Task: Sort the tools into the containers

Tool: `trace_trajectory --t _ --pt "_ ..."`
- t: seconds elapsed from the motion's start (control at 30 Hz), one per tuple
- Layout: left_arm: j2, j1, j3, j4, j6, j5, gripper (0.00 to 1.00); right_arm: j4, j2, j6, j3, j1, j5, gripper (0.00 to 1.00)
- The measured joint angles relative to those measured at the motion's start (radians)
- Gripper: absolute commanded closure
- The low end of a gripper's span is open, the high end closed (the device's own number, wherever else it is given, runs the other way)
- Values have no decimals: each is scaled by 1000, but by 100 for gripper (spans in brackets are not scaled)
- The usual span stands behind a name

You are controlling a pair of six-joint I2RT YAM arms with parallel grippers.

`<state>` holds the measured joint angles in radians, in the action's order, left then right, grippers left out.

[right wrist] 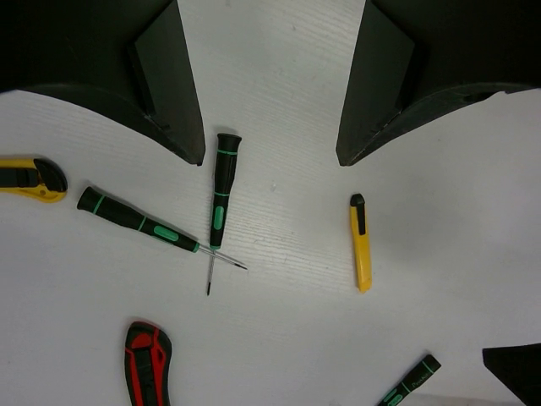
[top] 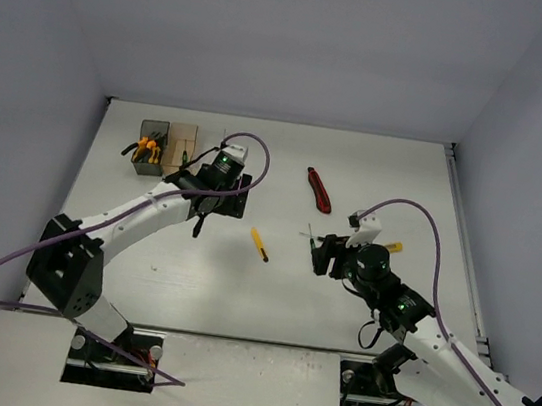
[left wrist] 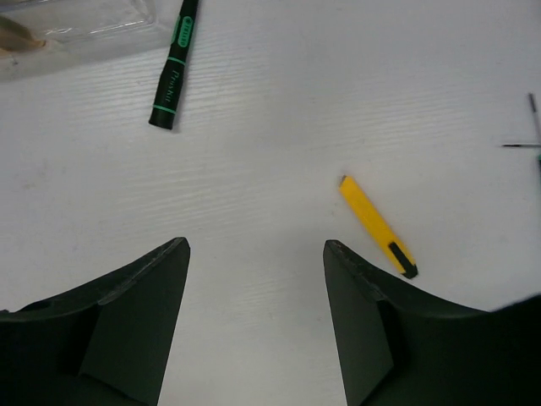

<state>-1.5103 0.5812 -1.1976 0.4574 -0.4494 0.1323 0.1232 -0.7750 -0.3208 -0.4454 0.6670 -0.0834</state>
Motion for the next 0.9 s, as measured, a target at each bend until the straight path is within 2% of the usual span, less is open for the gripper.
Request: trace_trajectory --t 0.2,0.47,0.7,0.9 --pt "-183 -48 -111 15 135 42 40 -11 41 -13 0 0 0 39" --pt "-388 -141 -254 18 291 -20 42 -22 73 -22 0 0 1 39" --pt "-457 -215 -301 41 349 -67 46 -31 80 -31 0 0 11 39" --pt "-506 -221 -338 43 364 -109 49 -33 91 -38 0 0 13 39"
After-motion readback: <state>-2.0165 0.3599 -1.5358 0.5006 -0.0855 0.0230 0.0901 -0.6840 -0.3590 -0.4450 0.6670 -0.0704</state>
